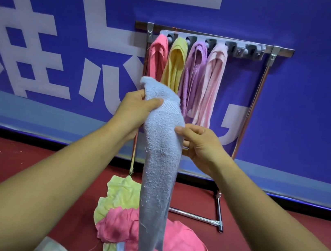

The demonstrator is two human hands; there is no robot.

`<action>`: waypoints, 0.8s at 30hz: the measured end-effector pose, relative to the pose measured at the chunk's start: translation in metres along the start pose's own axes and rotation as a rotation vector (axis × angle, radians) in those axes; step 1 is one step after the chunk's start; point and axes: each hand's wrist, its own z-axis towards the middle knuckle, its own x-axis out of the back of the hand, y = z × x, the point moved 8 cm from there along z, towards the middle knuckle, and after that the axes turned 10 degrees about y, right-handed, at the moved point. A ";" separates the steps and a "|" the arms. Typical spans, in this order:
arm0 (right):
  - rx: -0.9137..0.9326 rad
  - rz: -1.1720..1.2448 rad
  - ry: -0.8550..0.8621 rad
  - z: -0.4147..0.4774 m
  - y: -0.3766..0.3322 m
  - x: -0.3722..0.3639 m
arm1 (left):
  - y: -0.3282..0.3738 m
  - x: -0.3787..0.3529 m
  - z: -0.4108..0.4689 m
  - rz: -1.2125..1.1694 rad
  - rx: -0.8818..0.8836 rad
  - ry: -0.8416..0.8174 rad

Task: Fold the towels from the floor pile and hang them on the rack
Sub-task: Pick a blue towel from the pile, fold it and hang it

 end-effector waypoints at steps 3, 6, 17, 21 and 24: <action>0.067 0.038 0.033 0.001 -0.011 -0.002 | 0.000 0.000 -0.001 -0.060 0.050 -0.004; 0.088 0.107 0.071 0.000 -0.024 -0.003 | 0.001 -0.018 -0.017 -0.359 0.191 -0.252; 0.029 0.161 0.233 0.010 -0.041 0.011 | -0.067 -0.011 -0.054 0.126 0.087 -0.463; -0.066 0.150 0.229 0.011 -0.028 0.017 | -0.054 -0.014 -0.054 0.026 0.083 -0.381; -0.152 0.205 0.108 0.009 -0.009 0.015 | -0.044 -0.016 -0.048 -0.103 0.098 -0.303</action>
